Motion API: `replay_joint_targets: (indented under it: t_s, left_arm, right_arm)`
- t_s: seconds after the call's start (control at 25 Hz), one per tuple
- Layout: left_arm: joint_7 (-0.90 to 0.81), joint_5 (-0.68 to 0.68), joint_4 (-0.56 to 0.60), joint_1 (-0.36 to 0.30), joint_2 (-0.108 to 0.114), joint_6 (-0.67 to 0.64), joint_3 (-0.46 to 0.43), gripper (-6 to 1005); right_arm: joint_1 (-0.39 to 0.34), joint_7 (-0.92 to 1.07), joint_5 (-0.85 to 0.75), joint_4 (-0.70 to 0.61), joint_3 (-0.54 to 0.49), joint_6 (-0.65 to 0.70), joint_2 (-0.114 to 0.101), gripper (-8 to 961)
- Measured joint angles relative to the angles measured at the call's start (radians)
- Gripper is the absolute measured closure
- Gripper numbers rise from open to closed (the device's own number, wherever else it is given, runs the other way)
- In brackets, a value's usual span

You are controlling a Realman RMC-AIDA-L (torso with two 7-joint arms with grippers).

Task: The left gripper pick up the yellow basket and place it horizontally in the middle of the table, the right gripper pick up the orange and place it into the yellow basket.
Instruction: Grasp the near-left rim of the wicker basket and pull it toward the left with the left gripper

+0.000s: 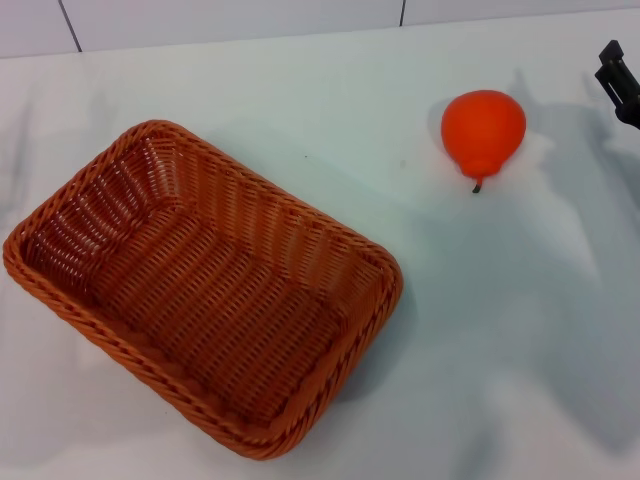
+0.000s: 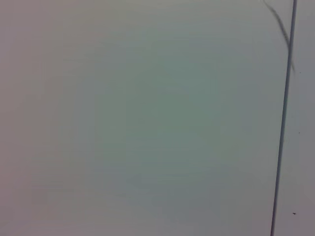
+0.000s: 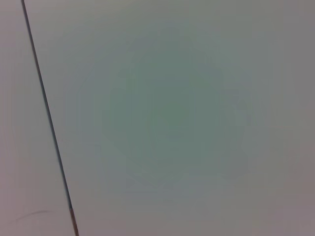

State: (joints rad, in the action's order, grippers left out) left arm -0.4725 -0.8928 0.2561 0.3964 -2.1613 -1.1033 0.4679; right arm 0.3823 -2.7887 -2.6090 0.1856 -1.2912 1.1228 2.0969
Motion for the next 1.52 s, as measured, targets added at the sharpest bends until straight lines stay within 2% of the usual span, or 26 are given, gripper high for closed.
replay_joint_targets:
  t_s: [0.44, 0.6, 0.64, 0.76, 0.92, 1.0, 1.04, 1.12, 1.2, 1.28, 1.44, 1.52]
  left_arm:
    - [-0.008, -0.003, 0.000, 0.001, 0.002, 0.001, 0.000, 96]
    - [-0.118, -0.008, 0.021, 0.007, 0.011, 0.005, 0.025, 96]
    - [-0.324, -0.009, 0.070, 0.006, 0.031, 0.007, 0.091, 96]
    - [-0.570, -0.010, 0.118, 0.005, 0.074, -0.005, 0.195, 96]
    - [-0.912, -0.050, 0.186, 0.018, 0.175, -0.044, 0.406, 98]
    - [-1.032, -0.139, 0.224, 0.038, 0.218, -0.072, 0.455, 101]
    - [-1.104, -0.222, 0.249, 0.057, 0.243, -0.094, 0.465, 102]
    - [-1.218, -0.395, 0.286, 0.094, 0.276, -0.138, 0.466, 104]
    - [-1.302, -0.544, 0.326, 0.127, 0.299, -0.171, 0.464, 107]
    - [-1.381, -0.696, 0.383, 0.152, 0.311, -0.197, 0.464, 109]
    - [-1.491, -0.988, 0.494, 0.185, 0.313, -0.236, 0.466, 114]
    - [-1.510, -1.080, 0.522, 0.198, 0.313, -0.274, 0.464, 116]
  right_arm:
    - [-0.002, 0.000, 0.000, 0.000, 0.001, 0.008, 0.000, 7]
    - [-0.002, 0.000, 0.000, 0.000, 0.002, 0.008, 0.000, 7]
    - [-0.002, 0.000, 0.000, 0.000, 0.004, 0.008, 0.000, 7]
    - [-0.002, 0.000, 0.000, 0.000, 0.011, 0.008, 0.000, 7]
    - [-0.002, 0.001, 0.000, 0.002, 0.017, 0.010, 0.000, 7]
    - [-0.002, 0.001, 0.000, 0.003, 0.025, 0.014, 0.000, 7]
    - [-0.002, 0.001, 0.000, 0.003, 0.029, 0.017, 0.000, 8]
    - [-0.002, 0.003, 0.001, 0.003, 0.037, 0.019, 0.000, 8]
    - [-0.002, 0.006, 0.000, 0.005, 0.041, 0.020, 0.000, 8]
    - [-0.002, 0.010, 0.000, 0.008, 0.042, 0.020, 0.000, 8]
    - [-0.004, 0.011, 0.000, 0.011, 0.044, 0.023, -0.001, 8]
    - [-0.007, 0.011, 0.000, 0.011, 0.046, 0.023, -0.001, 8]
